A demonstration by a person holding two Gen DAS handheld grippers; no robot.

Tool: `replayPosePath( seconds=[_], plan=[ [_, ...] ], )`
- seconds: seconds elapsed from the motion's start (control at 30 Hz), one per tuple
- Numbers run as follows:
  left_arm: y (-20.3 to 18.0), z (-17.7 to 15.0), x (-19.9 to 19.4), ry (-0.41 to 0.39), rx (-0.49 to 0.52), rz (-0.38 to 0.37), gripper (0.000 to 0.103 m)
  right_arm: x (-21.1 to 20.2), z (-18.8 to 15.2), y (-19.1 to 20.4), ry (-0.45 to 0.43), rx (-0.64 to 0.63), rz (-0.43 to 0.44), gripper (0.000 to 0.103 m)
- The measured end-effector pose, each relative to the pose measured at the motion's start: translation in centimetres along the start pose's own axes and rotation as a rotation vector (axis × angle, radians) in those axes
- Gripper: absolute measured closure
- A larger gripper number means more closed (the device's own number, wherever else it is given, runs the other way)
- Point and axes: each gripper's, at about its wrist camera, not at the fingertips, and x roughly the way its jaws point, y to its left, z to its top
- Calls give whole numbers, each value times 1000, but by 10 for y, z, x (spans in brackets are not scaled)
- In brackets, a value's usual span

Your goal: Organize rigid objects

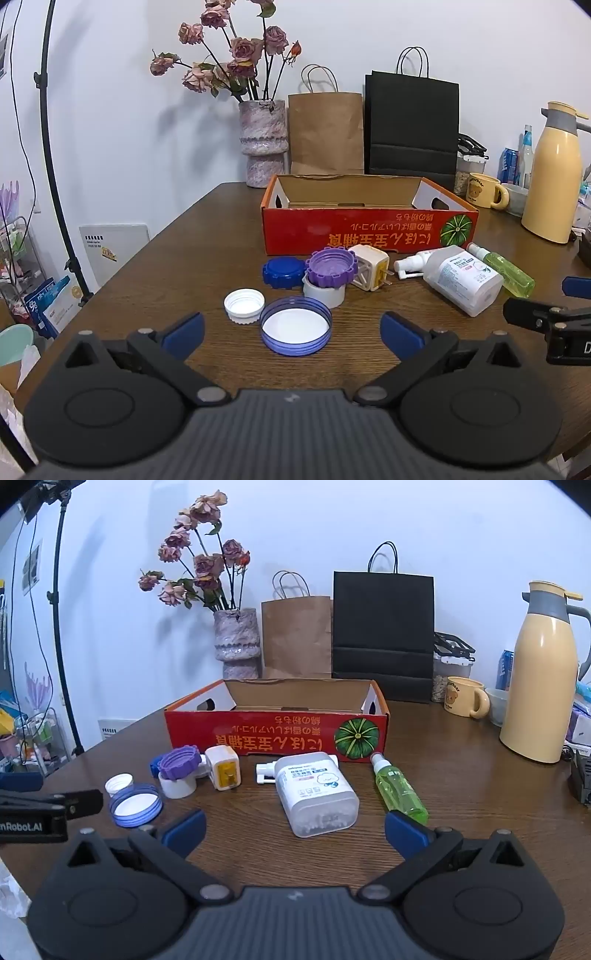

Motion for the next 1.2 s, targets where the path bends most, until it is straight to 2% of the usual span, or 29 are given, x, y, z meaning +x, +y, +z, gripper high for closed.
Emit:
replayPosePath(
  seconds=[0.23, 1.2],
  plan=[
    [-1, 1, 2, 21, 10, 5, 0, -1, 0, -1, 0, 1, 4, 0],
    [0, 4, -7, 1, -1, -6, 0, -9, 1, 3, -21, -8, 10, 0]
  ],
)
